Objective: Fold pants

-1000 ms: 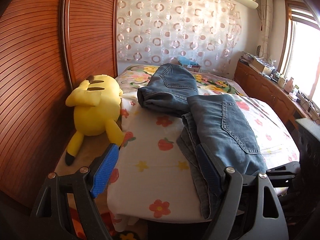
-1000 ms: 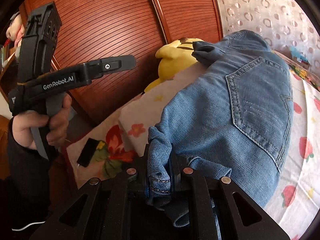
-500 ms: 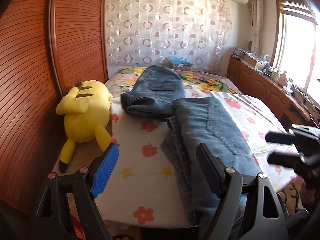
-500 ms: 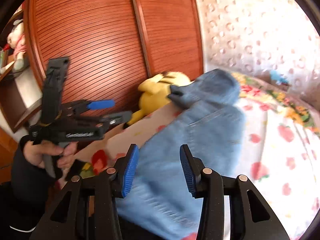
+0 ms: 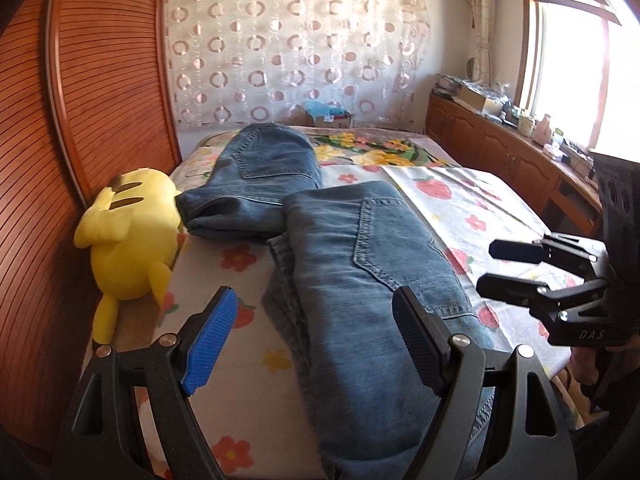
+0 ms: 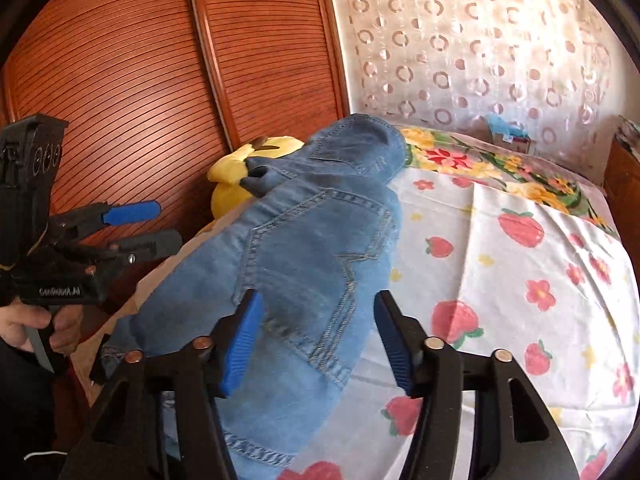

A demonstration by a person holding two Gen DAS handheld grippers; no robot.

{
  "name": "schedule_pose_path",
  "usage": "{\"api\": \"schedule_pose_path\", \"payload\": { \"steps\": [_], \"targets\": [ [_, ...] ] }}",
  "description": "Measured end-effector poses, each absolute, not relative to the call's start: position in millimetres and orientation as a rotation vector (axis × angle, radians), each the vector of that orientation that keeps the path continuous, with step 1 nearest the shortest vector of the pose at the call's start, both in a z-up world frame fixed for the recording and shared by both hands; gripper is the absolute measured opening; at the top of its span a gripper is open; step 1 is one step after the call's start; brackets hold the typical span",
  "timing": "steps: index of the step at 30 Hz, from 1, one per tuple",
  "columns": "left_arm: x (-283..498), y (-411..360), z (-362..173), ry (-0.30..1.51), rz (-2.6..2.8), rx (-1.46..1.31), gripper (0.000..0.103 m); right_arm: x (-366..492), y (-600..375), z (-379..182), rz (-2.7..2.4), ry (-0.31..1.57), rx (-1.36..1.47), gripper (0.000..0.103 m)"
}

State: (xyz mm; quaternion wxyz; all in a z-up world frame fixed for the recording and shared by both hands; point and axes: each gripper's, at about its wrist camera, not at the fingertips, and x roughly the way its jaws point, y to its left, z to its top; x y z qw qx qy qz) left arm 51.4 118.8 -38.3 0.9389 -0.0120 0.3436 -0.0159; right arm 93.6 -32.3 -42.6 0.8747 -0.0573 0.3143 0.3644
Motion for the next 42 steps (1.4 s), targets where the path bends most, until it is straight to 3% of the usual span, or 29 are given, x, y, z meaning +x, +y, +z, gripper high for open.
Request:
{"api": "schedule_pose_path", "payload": {
  "steps": [10, 16, 25, 30, 35, 42],
  "targets": [
    [84.0, 114.2, -65.7, 0.773, -0.036, -0.013, 0.081, 137.1, -16.8, -63.4, 0.743, 0.718, -0.104, 0.063],
    [90.9, 121.8, -87.9, 0.829, -0.052, -0.02, 0.081, 163.6, -6.3, -77.3, 0.785, 0.769, -0.064, 0.074],
    [94.7, 130.1, -103.2, 0.865, -0.09, -0.062, 0.077, 207.6, 9.5, -100.5, 0.854, 0.877, 0.003, 0.074],
    [94.3, 126.5, -101.0, 0.864, -0.155, -0.087, 0.05, 224.0, 11.5, -109.0, 0.925, 0.931, 0.071, 0.055],
    [87.2, 123.2, -94.3, 0.847, -0.18, -0.085, 0.022, 226.9, 10.0, -95.1, 0.965, 0.924, 0.063, 0.023],
    [65.6, 126.4, -61.5, 0.76, -0.199, -0.128, 0.02, 195.4, 10.5, -27.4, 1.047, 0.784, 0.025, 0.02]
  ]
}}
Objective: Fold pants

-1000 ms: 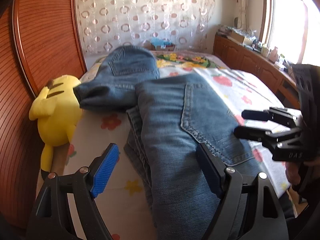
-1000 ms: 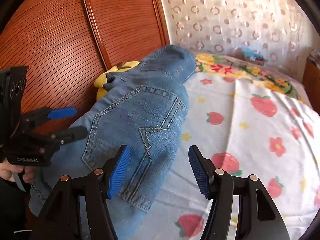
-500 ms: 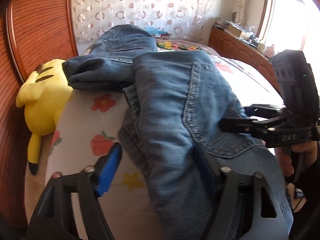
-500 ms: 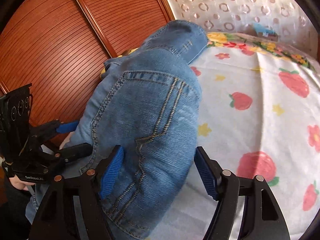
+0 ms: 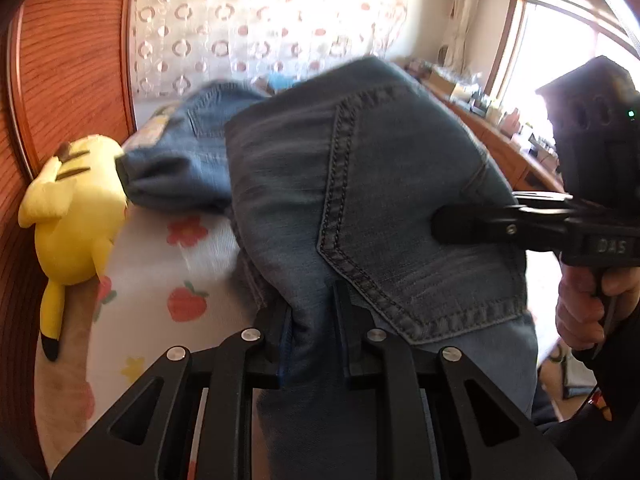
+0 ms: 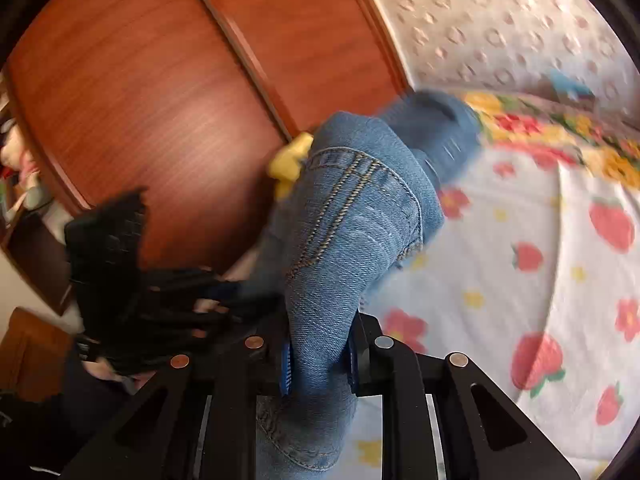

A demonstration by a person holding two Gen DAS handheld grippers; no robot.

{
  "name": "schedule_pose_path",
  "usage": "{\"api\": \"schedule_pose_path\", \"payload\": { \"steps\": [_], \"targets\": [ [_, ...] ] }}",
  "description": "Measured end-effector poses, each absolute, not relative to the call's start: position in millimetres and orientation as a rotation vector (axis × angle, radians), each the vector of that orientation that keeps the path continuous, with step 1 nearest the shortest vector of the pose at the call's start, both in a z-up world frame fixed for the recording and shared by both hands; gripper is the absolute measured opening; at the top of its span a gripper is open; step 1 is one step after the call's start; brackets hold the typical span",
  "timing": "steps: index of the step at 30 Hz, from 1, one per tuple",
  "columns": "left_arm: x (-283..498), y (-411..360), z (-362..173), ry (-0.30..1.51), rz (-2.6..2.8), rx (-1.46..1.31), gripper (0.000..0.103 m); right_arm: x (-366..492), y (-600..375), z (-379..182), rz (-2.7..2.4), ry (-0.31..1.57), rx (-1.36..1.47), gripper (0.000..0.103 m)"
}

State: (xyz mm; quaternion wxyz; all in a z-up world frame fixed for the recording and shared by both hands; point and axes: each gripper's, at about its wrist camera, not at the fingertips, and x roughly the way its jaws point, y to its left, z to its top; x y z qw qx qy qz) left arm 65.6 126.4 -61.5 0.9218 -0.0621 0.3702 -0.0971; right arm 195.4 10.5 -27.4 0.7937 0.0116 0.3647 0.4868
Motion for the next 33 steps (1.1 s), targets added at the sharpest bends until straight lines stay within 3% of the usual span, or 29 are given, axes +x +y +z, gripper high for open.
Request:
{"api": "schedule_pose_path", "payload": {
  "steps": [9, 22, 27, 33],
  "targets": [
    [54.8, 145.3, 8.3, 0.587, -0.145, -0.141, 0.019, 198.9, 28.1, 55.9, 1.111, 0.63, -0.078, 0.02],
    [106.6, 235.2, 87.4, 0.463, 0.066, -0.138, 0.019, 280.2, 112.4, 100.1, 1.297, 0.528, 0.012, 0.02],
    [177.5, 254.3, 75.2, 0.545, 0.112, -0.103, 0.019, 360.9, 120.7, 56.5, 1.219, 0.536, 0.152, 0.02],
    [240.4, 247.4, 6.1, 0.725, 0.095, -0.107, 0.026, 446.4, 118.3, -68.9, 0.867, 0.733, 0.037, 0.025]
  ]
}}
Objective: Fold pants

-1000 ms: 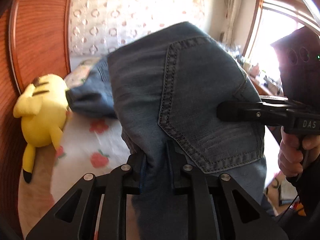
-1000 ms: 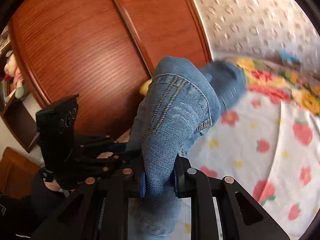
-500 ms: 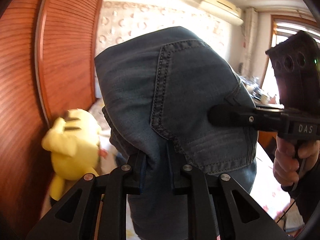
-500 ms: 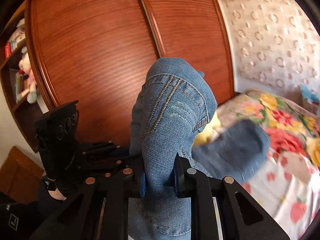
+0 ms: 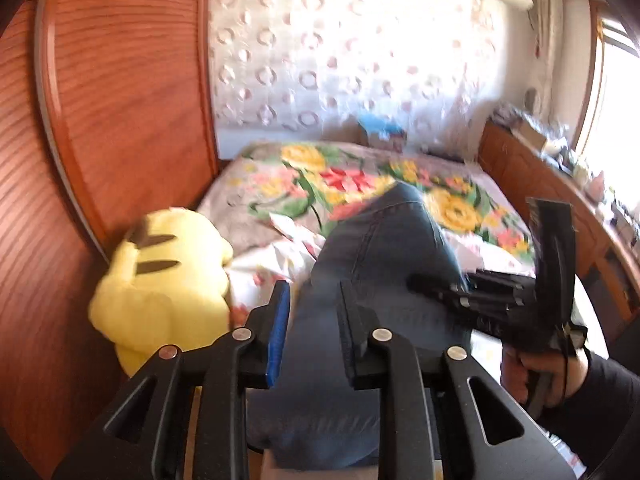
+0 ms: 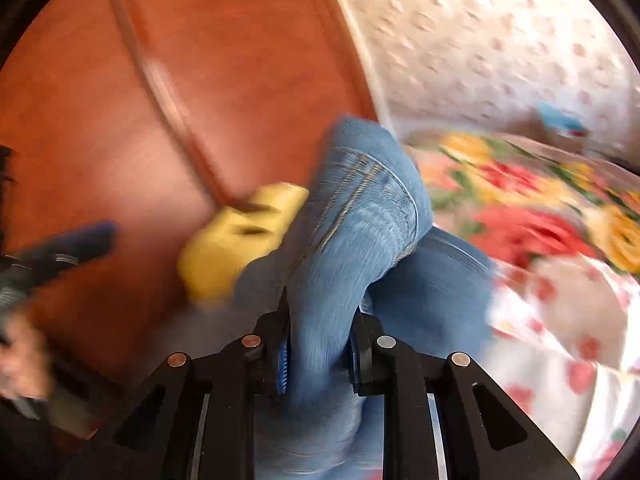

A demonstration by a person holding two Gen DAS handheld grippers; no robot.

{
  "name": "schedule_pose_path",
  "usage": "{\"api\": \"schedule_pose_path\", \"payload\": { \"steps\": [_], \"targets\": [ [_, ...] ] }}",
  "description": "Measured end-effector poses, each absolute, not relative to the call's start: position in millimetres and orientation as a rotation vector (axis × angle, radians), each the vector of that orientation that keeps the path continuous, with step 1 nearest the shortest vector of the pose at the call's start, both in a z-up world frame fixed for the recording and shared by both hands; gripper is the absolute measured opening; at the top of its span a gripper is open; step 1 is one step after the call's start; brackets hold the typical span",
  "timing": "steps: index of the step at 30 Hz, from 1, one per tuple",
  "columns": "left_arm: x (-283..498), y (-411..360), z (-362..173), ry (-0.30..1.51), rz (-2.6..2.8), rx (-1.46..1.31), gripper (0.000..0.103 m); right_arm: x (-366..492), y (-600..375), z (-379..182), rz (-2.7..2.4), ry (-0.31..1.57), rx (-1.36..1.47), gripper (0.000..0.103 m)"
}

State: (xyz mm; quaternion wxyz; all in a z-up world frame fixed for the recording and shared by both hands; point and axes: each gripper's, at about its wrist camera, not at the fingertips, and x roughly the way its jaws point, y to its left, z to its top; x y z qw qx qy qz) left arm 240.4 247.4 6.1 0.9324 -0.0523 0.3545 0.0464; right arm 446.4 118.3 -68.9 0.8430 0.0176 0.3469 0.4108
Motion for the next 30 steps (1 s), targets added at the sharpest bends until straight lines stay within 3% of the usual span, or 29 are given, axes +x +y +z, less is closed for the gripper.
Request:
{"api": "schedule_pose_path", "payload": {
  "steps": [5, 11, 16, 20, 26, 30],
  "targets": [
    [246.5, 231.2, -21.1, 0.766, 0.057, -0.085, 0.027, 471.4, 88.2, -74.8, 0.9, 0.76, 0.095, 0.049],
    [252.6, 228.9, -35.1, 0.801, 0.057, -0.072, 0.027, 470.6, 70.7, -38.3, 0.865, 0.776, 0.055, 0.058],
    [241.7, 222.0, -39.2, 0.81, 0.079, -0.064, 0.027, 444.7, 54.3, 11.8, 0.795, 0.665, 0.002, 0.056],
    [239.2, 222.4, -44.4, 0.804, 0.081, -0.079, 0.027, 431.7, 62.9, 33.6, 0.912, 0.612, 0.026, 0.043],
    [238.0, 221.4, -51.1, 0.797, 0.08, -0.089, 0.027, 431.2, 101.2, 13.5, 0.891, 0.634, -0.152, 0.034],
    [235.0, 218.6, -48.3, 0.786, 0.069, -0.094, 0.027, 445.8, 85.2, -5.4, 0.841, 0.712, -0.116, 0.034]
  ]
}}
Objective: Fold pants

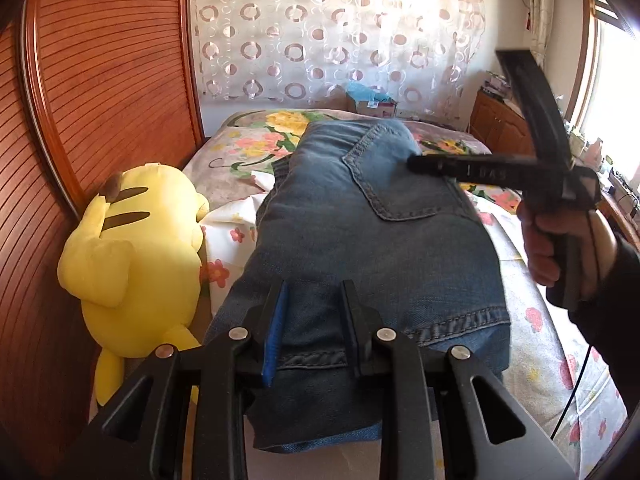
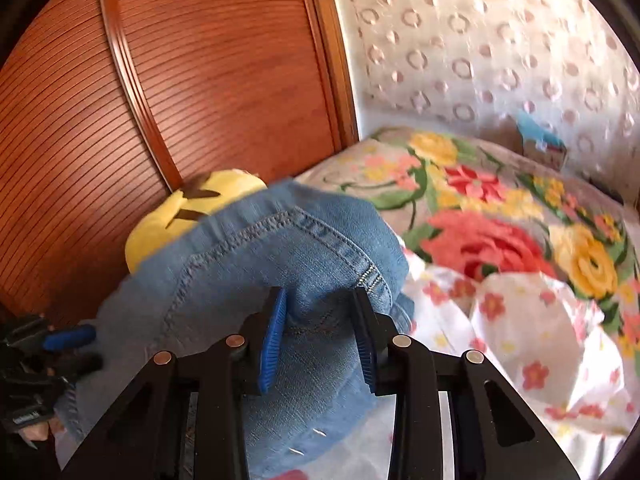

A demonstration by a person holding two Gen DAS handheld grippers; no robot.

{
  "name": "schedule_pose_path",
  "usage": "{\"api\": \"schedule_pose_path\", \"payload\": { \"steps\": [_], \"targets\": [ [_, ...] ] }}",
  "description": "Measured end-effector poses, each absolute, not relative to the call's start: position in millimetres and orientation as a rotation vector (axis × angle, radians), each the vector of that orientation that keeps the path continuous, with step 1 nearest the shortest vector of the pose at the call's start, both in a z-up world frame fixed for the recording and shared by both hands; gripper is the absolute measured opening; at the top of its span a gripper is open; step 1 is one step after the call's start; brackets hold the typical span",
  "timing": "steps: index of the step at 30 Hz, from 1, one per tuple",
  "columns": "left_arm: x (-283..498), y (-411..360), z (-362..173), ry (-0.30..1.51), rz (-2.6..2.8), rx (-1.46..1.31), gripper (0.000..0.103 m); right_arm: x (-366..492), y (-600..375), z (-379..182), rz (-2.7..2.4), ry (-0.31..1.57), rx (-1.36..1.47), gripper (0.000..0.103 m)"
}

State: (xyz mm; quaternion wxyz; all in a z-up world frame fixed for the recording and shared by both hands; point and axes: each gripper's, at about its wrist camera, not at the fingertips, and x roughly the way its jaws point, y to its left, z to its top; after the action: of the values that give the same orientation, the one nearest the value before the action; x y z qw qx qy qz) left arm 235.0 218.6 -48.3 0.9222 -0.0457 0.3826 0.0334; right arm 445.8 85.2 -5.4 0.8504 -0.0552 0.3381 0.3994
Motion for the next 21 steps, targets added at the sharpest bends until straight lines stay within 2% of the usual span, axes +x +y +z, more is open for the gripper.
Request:
{"api": "schedule_pose_path", "payload": {
  "steps": [7, 12, 15, 17, 21],
  "targets": [
    [223.4, 205.1, -29.6, 0.763, 0.075, -0.079, 0.027, 408.3, 64.9, 30.1, 0.813, 0.685, -0.075, 0.034],
    [205.7, 182.6, -12.7, 0.725, 0.05, -0.05, 0.03, 350.6, 40.6, 26.8, 0.797, 0.631, -0.072, 0.034],
    [195.5, 166.2, -2.2, 0.703, 0.029, -0.037, 0.037, 317.2, 12.2, 32.9, 0.777, 0.6, -0.057, 0.034],
    [188.7, 156.0, 4.1, 0.685, 0.013, -0.025, 0.053, 296.9, -7.2, 36.7, 0.756, 0.581, -0.053, 0.034],
    [175.2, 134.8, 16.4, 0.653, -0.012, -0.007, 0.06, 257.8, -45.6, 46.2, 0.717, 0.551, -0.04, 0.034]
  ]
}}
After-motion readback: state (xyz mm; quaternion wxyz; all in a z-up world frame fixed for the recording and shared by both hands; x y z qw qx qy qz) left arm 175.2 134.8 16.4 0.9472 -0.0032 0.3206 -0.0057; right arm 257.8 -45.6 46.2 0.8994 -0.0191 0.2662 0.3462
